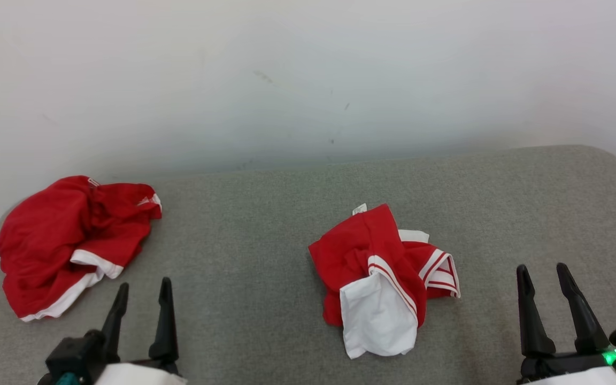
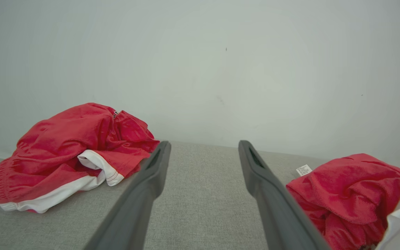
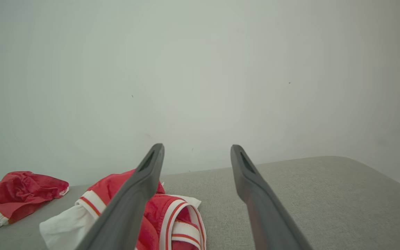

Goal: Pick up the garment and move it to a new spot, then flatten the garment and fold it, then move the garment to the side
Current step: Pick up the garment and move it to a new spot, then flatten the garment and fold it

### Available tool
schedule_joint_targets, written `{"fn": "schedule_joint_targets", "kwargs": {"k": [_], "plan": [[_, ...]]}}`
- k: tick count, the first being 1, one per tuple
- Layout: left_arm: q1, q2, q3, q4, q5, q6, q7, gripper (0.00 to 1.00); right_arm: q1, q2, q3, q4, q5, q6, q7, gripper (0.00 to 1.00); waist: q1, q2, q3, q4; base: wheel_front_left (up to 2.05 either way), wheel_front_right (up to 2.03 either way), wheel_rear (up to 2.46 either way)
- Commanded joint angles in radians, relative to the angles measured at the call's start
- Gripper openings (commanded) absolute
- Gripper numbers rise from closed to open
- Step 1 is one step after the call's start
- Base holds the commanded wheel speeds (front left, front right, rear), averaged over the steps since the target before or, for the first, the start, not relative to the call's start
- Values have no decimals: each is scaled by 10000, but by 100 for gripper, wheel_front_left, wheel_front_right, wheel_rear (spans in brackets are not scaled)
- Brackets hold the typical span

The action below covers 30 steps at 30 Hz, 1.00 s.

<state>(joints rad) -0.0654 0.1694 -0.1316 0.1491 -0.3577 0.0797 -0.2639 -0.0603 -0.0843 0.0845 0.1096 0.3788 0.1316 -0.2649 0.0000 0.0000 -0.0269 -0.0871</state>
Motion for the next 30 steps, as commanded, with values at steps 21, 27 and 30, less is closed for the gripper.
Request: {"fn": "schedule_joint_targets", "kwargs": {"k": [21, 27, 30], "plan": [[713, -1119, 1753, -346, 1465, -1364, -7, 100, 290, -37, 76, -91, 55, -18, 9, 100, 0, 0, 71, -154, 0, 0, 0], [641, -1160, 1650, -308, 1534, -1450, -7, 100, 194, -100, 195, 107, 98, -18, 9, 100, 0, 0, 92, -47, 0, 0, 0], [607, -1165, 1601, -289, 1531, -1478, -7, 100, 121, -179, 291, 265, 145, -18, 9, 100, 0, 0, 117, 25, 0, 0, 0]]}}
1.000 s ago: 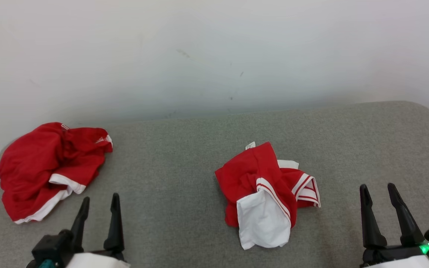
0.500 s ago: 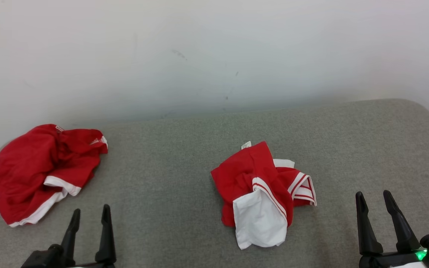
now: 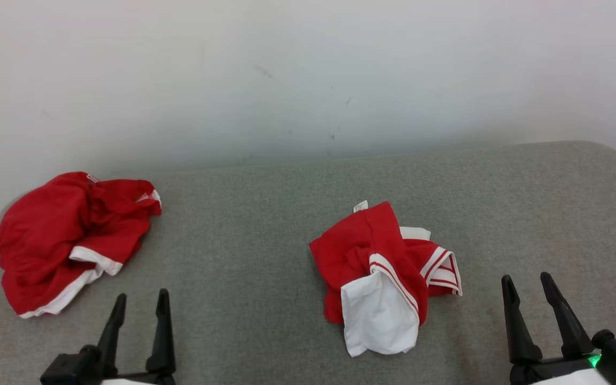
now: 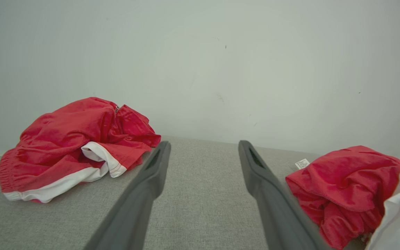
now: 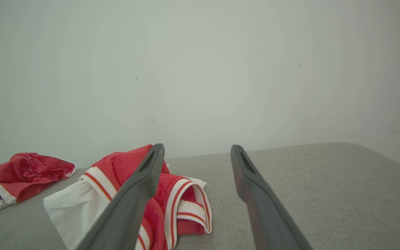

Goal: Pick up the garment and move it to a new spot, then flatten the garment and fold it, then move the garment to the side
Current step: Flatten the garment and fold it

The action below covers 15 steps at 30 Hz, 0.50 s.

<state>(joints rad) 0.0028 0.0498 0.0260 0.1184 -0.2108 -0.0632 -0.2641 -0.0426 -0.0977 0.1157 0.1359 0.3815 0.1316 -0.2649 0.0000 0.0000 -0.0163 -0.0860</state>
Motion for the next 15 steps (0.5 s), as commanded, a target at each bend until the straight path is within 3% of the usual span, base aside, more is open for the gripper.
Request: {"fn": "schedule_joint_targets", "kwargs": {"k": [1, 8, 15], "plan": [[-106, 30, 17, 25, 50, -52, -5, 100, -179, -94, 64, 139, 196, -18, 9, 100, 0, 0, 42, 44, 0, 0, 0], [-323, 25, -226, 161, -36, -134, -5, 100, -1649, -889, 915, 1817, 816, -18, 362, 100, 0, 0, 317, 463, 0, 0, 0], [-564, 25, -523, 226, -179, -24, -5, 100, -3191, -1517, 1629, 3535, 1624, -18, 1472, 100, 0, 0, 661, 1052, 0, 0, 0]]}}
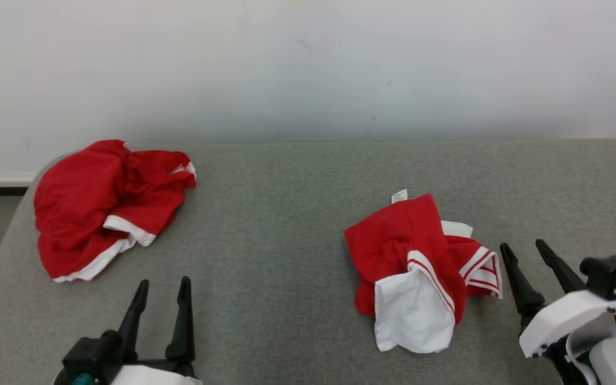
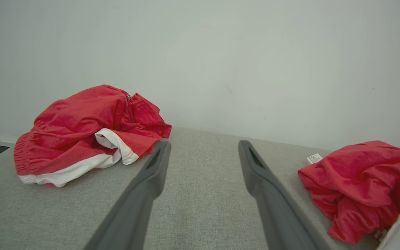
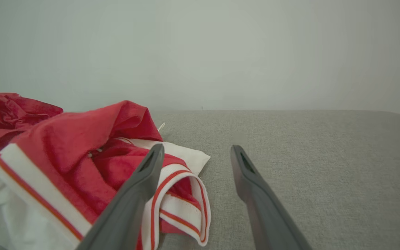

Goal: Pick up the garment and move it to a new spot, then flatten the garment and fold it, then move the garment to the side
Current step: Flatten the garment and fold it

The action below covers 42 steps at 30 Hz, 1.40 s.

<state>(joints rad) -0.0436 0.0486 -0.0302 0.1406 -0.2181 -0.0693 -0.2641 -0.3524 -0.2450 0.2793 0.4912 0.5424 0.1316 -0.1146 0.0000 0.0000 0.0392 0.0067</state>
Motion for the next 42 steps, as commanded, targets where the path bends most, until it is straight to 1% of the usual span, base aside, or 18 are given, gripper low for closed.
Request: {"fn": "schedule_joint_targets", "kwargs": {"k": [1, 4, 7, 10, 12, 15, 19, 20, 21, 22, 23, 24, 25, 35, 38, 42], "plan": [[-144, 35, 3, 5, -111, 49, -5, 100, -287, -94, 87, 200, 146, -18, 137, 100, 0, 0, 144, 200, 0, 0, 0], [-235, 34, -99, 28, -163, 55, -5, 100, -799, -210, 466, 759, 626, -18, 720, 100, 0, 0, 258, 420, 0, 0, 0], [-374, 34, -185, 64, -230, 72, -5, 100, -1180, -332, 913, 1316, 1268, -18, 1613, 100, 0, 0, 367, 620, 0, 0, 0], [-395, 34, -239, 101, -251, 109, -5, 100, -1398, -419, 1133, 2068, 1756, -18, 2563, 100, 0, 0, 424, 794, 0, 0, 0], [-410, 33, -258, 110, -289, 151, -5, 100, -1501, -368, 1157, 2455, 1992, -18, 2945, 100, 0, 0, 452, 886, 0, 0, 0], [-427, 32, -290, 122, -310, 158, -5, 100, -1550, -367, 1272, 2856, 2256, -18, 3213, 100, 0, 0, 506, 997, 0, 0, 0], [-468, 33, -313, 135, -357, 197, -5, 100, -1500, -238, 1429, 3062, 2688, -18, 3167, 100, 0, 0, 578, 1115, 0, 0, 0], [-482, 33, -313, 143, -365, 192, -5, 100, -1487, -246, 1486, 3085, 2798, -18, 3149, 93, 0, 0, 598, 1140, 0, 0, 0], [-502, 33, -309, 147, -367, 184, -5, 100, -1477, -268, 1579, 3090, 2888, -18, 3110, 65, 0, 0, 619, 1164, 0, 0, 0], [-530, 33, -295, 150, -365, 171, -5, 100, -1488, -295, 1657, 3044, 2962, -18, 3011, 44, 0, 0, 642, 1182, 0, 0, 0], [-547, 33, -280, 153, -360, 155, -5, 100, -1499, -329, 1691, 3029, 3040, -18, 2882, 29, 0, 0, 650, 1195, 0, 0, 0], [-544, 33, -263, 159, -349, 143, -5, 100, -1503, -362, 1749, 3023, 3100, -18, 2774, 4, 0, 0, 651, 1203, 0, 0, 0], [-532, 33, -245, 163, -332, 136, -5, 100, -1519, -393, 1808, 3017, 3171, -18, 2679, 0, 0, 0, 652, 1205, 0, 0, 0], [-398, 33, -295, 247, -298, 111, -5, 100, -2066, -1028, 2189, 2744, 3413, -18, 1776, 0, 0, 0, 490, 1175, 0, 0, 0], [-512, 33, -412, 151, -319, 102, -5, 100, -2552, -1534, 2194, 2657, 3259, -18, 1754, 0, 0, 0, 684, 1291, 0, 0, 0], [-727, 32, -531, 49, -341, 91, -5, 100, -3426, -2235, 2165, 2633, 3159, -18, 1928, 0, 0, 0, 1203, 1581, 0, 0, 0]]}}
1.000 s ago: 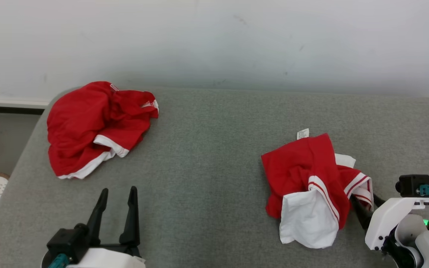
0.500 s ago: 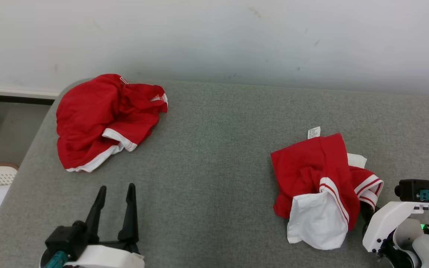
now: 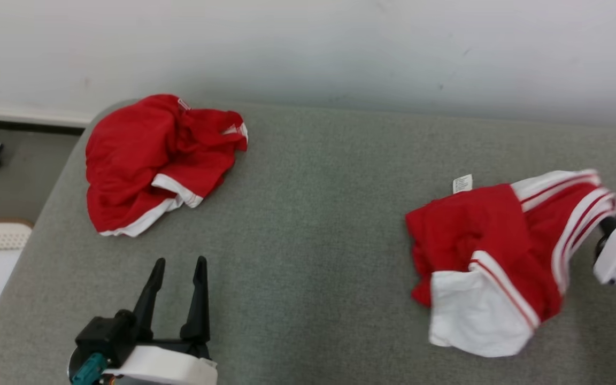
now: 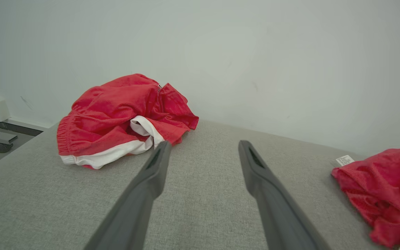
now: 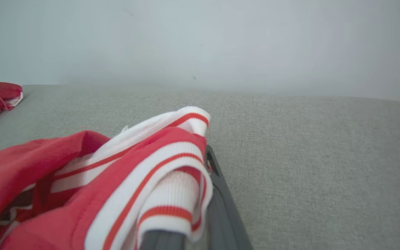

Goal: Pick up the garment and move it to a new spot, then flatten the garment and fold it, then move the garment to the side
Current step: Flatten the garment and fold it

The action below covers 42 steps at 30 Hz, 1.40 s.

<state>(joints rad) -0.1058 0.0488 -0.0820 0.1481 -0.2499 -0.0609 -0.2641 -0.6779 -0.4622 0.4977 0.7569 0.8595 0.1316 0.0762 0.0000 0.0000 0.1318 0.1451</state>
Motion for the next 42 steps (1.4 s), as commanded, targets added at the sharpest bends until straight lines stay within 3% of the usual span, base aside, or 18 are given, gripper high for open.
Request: {"fn": "schedule_joint_targets", "kwargs": {"k": [1, 11, 12, 13, 14, 20, 26, 37, 42], "plan": [[-173, 31, -45, -52, -50, 10, -5, 100, -419, -236, -40, -1, 27, -18, 76, 0, 0, 0, 425, 277, 0, 0, 0], [-776, 30, -618, -175, -349, 145, -5, 100, -2693, -1770, -14, 1668, -853, -18, 50, 0, 0, 0, 1538, 1197, 0, 0, 0], [-808, 30, -644, -187, -371, 165, -5, 100, -2828, -1759, 38, 1861, -953, -18, 36, 9, 0, 0, 1599, 1247, 0, 0, 0], [-834, 32, -664, -187, -399, 188, -5, 100, -2944, -1758, 84, 2093, -1014, -18, 68, 48, 0, 0, 1651, 1283, 0, 0, 0], [-862, 32, -681, -185, -413, 205, -5, 100, -3007, -1743, 159, 2343, -1053, -18, 210, 100, 0, 0, 1677, 1301, 0, 0, 0], [-904, 30, -623, -137, -418, 301, -5, 100, -3204, -1474, 331, 3194, -1110, -19, 283, 100, 0, 0, 1519, 1133, 0, 0, 0], [-661, 32, -454, -4, -212, 214, -5, 100, -2807, -1078, 667, 3353, -1111, -19, -35, 100, 0, 0, 780, 478, 0, 0, 0], [-177, 35, 55, 75, 62, 84, -5, 100, -1560, -497, 1034, 1374, -807, -18, -1917, 100, 0, 0, -444, -899, 0, 0, 0], [68, 35, 178, 60, -78, 92, -5, 100, -401, -271, 740, 289, -696, -18, -2898, 100, 0, 0, -812, -1312, 0, 0, 0]]}}
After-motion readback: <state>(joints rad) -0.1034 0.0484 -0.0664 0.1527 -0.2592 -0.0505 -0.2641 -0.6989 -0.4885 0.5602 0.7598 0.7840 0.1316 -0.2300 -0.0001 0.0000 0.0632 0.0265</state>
